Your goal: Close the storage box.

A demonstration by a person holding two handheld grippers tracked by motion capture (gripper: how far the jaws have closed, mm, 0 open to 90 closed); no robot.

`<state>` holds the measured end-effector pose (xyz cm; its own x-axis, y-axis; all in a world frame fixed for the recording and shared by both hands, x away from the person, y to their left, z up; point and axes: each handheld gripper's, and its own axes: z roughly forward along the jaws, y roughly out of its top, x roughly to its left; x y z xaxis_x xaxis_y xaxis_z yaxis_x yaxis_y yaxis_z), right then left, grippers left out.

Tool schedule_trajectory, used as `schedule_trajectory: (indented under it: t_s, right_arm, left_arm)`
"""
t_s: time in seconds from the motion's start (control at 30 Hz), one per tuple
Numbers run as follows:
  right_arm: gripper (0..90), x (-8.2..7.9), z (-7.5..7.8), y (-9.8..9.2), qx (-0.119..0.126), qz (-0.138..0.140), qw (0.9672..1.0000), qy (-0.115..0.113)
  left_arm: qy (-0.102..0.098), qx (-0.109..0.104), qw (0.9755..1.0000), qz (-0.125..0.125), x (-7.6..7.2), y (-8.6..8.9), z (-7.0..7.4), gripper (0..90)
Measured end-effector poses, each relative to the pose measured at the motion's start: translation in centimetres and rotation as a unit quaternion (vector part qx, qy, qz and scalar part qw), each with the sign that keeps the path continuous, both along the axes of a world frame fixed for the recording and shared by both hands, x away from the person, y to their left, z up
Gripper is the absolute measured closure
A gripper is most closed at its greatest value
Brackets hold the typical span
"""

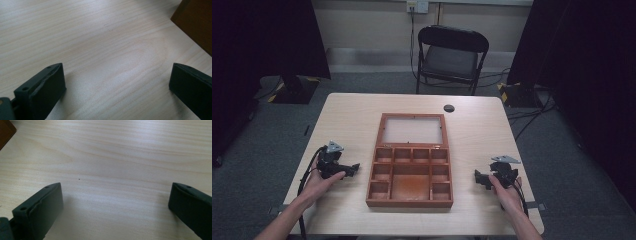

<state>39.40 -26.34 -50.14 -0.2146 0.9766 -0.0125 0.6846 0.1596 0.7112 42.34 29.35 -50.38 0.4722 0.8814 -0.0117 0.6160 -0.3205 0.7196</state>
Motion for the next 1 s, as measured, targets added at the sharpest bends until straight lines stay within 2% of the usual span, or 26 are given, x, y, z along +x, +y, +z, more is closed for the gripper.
schedule_trajectory:
  t_s: [0.2,0.3,0.37,0.4,0.43,0.47,0.53,0.6,0.63,0.67,0.7,0.73,0.77,0.8,0.83,0.87,0.97,1.0]
  right_arm:
    - [0.0,0.0,0.0,0.0,0.000,-0.002,1.0000,0.000]
    - [0.0,0.0,0.0,0.0,0.001,0.001,1.0000,0.001]
    - [0.0,-0.1,0.0,-0.1,0.003,0.001,1.0000,0.001]
    - [0.0,-0.1,0.1,-0.1,0.002,0.003,1.0000,0.006]
    - [0.0,-0.1,0.1,-0.1,0.002,-0.001,1.0000,0.007]
    - [0.0,-0.2,0.2,0.0,0.002,-0.003,1.0000,0.009]
    - [0.0,-0.2,0.2,0.0,0.001,0.002,0.9999,0.011]
    - [9.4,-0.3,0.5,0.0,-0.002,0.006,0.9999,0.014]
    - [9.4,-0.3,0.5,0.0,-0.002,0.006,0.9999,0.014]
    - [16.9,-0.3,0.7,0.0,0.000,0.002,0.9999,0.010]
    - [18.4,-0.3,0.8,0.0,0.006,0.006,0.9999,0.012]
    - [12.7,-0.3,0.8,0.0,0.006,0.006,0.9999,0.012]
    - [13.0,-0.3,0.8,0.0,0.005,0.009,0.9998,0.015]
    - [17.0,-0.3,0.8,0.1,0.004,0.016,0.9997,0.016]
    - [13.5,-0.3,0.9,0.3,0.005,0.036,0.9992,0.018]
    - [13.5,-0.3,0.9,0.3,0.005,0.036,0.9992,0.018]
    - [14.6,-0.3,1.4,0.7,0.015,0.050,0.9985,0.017]
    - [14.5,0.0,1.8,0.9,0.008,0.051,0.9986,0.006]
  left_arm:
    - [0.002,0.001,1.0000,0.008,-0.1,-0.1,0.0,0.0]
    - [0.009,0.000,0.9998,0.015,-0.2,-0.1,0.3,2.4]
    - [0.013,-0.006,0.9998,0.013,-0.3,0.0,0.6,7.8]
    - [0.011,-0.011,0.9998,0.015,-0.3,0.1,0.7,19.0]
    - [0.017,-0.019,0.9996,0.013,-0.3,0.1,1.0,19.5]
    - [0.017,-0.019,0.9996,0.013,-0.3,0.1,1.0,16.2]
    - [0.017,-0.015,0.9997,0.005,-0.4,-0.1,1.1,15.7]
    - [0.011,-0.020,0.9997,-0.001,-0.4,-0.4,1.7,16.7]
    - [0.011,-0.020,0.9997,-0.001,-0.4,-0.4,1.7,16.9]
    - [0.013,-0.025,0.9996,-0.004,-0.4,-0.4,1.9,16.9]
    - [0.009,-0.037,0.9993,-0.003,-0.4,-0.4,2.2,17.2]
    - [0.007,-0.043,0.9990,0.000,-0.4,-0.4,2.4,17.2]
    - [0.003,-0.046,0.9989,0.003,-0.4,-0.4,2.6,17.5]
    - [0.004,-0.044,0.9990,0.004,-0.4,-0.3,2.8,18.2]
    - [-0.004,-0.045,0.9989,0.009,-0.5,-0.4,3.1,18.6]
    - [-0.004,-0.045,0.9989,0.009,-0.5,-0.4,3.1,19.1]
    - [-0.006,-0.067,0.9976,0.017,-0.5,-0.4,3.6,20.1]
    - [0.001,-0.052,0.9986,0.011,-0.2,-0.6,4.0,22.6]
